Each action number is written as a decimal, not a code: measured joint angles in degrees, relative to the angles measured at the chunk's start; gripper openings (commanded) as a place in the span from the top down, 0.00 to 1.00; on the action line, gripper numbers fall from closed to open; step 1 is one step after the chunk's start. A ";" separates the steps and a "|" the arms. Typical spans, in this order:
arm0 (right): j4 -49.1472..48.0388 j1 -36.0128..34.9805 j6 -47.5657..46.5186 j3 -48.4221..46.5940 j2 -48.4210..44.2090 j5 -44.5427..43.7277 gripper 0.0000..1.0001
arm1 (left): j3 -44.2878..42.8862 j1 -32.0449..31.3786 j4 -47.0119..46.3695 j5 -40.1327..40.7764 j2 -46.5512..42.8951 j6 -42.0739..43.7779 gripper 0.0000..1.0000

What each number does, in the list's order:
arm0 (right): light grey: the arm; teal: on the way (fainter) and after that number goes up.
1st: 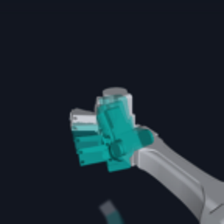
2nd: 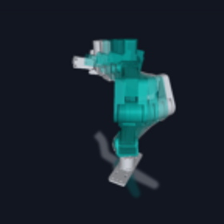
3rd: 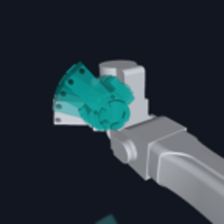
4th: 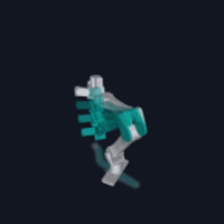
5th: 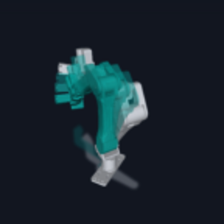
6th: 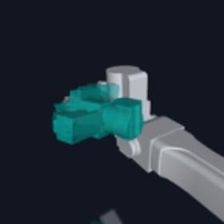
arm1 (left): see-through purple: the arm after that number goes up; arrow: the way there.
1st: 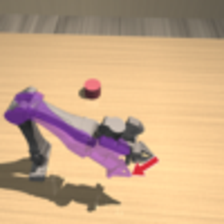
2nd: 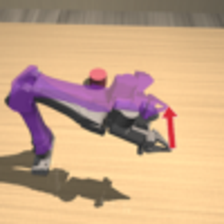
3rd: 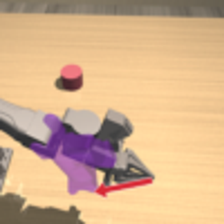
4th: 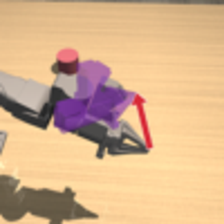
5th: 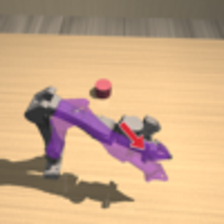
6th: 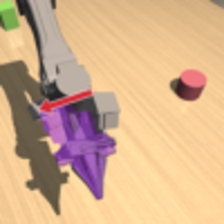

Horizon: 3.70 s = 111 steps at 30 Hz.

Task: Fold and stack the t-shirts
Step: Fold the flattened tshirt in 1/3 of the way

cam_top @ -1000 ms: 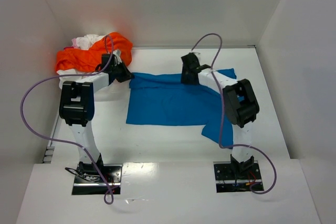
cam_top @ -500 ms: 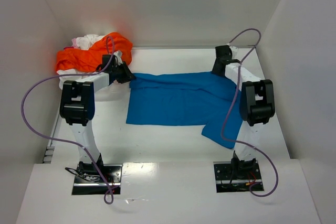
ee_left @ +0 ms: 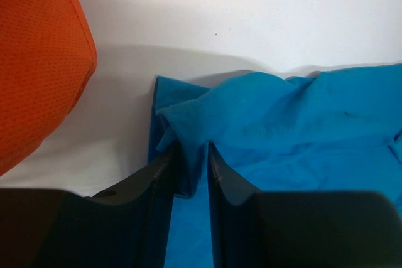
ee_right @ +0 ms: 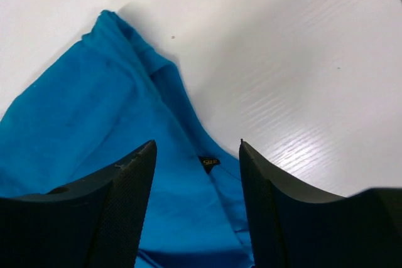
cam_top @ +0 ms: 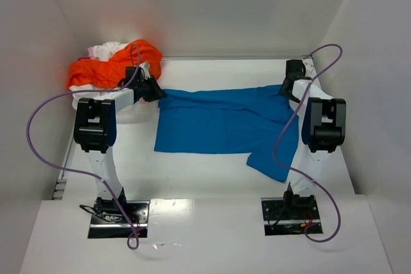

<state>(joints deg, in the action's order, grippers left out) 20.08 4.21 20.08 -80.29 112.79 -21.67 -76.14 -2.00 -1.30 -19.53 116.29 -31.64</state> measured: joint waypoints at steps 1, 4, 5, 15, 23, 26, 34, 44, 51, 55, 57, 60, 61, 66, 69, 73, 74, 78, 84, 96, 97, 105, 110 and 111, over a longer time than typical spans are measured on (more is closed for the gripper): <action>-0.15 0.00 -0.17 -0.02 0.09 0.33 0.44 | -0.07 0.00 0.00 -0.02 0.04 0.04 0.67; -0.52 -0.04 -0.50 -0.07 0.74 1.79 0.48 | -0.15 0.00 0.02 -0.07 0.20 0.11 0.67; -0.74 -0.04 -0.50 -0.07 1.11 2.29 0.48 | -0.15 0.00 0.00 -0.07 0.28 0.11 0.67; -1.49 -0.04 -0.94 -0.33 3.69 4.81 0.86 | -0.15 0.00 0.00 -0.04 0.39 0.28 0.67; -1.22 0.35 -0.87 -3.02 6.69 4.39 1.00 | -0.76 0.00 0.42 0.20 0.66 0.39 0.88; -1.20 1.31 -0.85 -3.06 6.69 4.35 1.00 | -0.81 0.00 0.70 0.33 0.68 0.81 0.95; -1.18 4.96 -0.90 -3.06 6.49 4.52 1.00 | -0.81 -0.02 0.90 0.24 0.68 1.33 0.99; -1.20 5.11 -1.77 -3.06 6.16 5.90 0.78 | -1.40 -0.04 2.03 -0.35 0.68 2.32 0.36; -1.20 5.46 -2.64 -3.41 1.25 10.93 0.39 | -2.75 -0.15 3.23 -2.10 0.31 3.43 0.24; -2.12 5.46 -3.23 -5.60 -0.87 14.23 0.38 | -3.87 -0.15 3.52 -2.78 -0.07 3.91 0.24; -2.80 5.49 -3.23 -6.88 -0.94 15.58 0.38 | -4.94 -0.22 3.65 -3.19 -0.13 4.26 0.24; -2.91 5.49 -3.23 -8.31 -0.44 17.42 0.38 | -7.37 -0.57 3.67 -3.32 -0.13 4.33 0.24; -2.93 5.49 -3.23 -9.25 0.17 17.84 0.38 | -8.55 -0.74 3.96 -3.28 -0.02 4.35 0.24; -2.86 5.49 -3.50 -13.27 4.79 18.95 0.38 | -18.34 -1.60 5.86 -2.19 4.37 4.42 0.32; -2.32 5.49 -3.69 -14.25 7.30 19.28 0.36 | -19.39 -1.92 7.06 -1.64 5.88 4.50 0.33; -1.16 5.49 -4.35 -15.63 10.40 19.08 0.35 | -19.39 -1.95 9.66 -0.44 7.23 4.66 0.34; -0.96 5.49 -4.52 -15.85 10.88 18.91 0.35 | -19.39 -1.95 10.38 -0.09 7.43 4.70 0.34; 0.22 5.49 -4.96 -17.73 12.24 18.21 0.35 | -19.39 -2.10 12.35 0.68 7.74 4.76 0.34; 0.48 5.49 -5.38 -19.10 12.50 16.44 0.35 | -19.23 -4.07 14.32 3.72 7.74 6.12 0.37; 1.05 5.49 -6.19 -19.15 14.60 15.19 0.51 | -15.80 -6.78 17.22 10.75 7.74 6.23 0.64; 1.07 5.49 -6.25 -19.15 14.75 15.17 0.53 | -15.80 -6.75 17.14 10.84 7.74 6.19 0.66; 1.14 5.49 -6.32 -19.15 15.76 14.97 0.54 | -15.72 -6.67 14.08 12.33 7.74 5.62 0.75; 1.11 5.49 -6.32 -19.15 16.24 14.82 0.54 | -14.69 -6.67 9.62 14.27 7.74 4.13 0.75; 1.11 5.49 -6.38 -19.15 16.24 14.78 0.54 | -14.45 -6.67 8.76 14.67 7.74 3.91 0.73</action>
<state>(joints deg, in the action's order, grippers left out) 21.19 9.69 13.69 -99.44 129.03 -6.90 -90.59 -8.67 7.46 -4.86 124.03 -27.73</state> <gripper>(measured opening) 0.458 0.254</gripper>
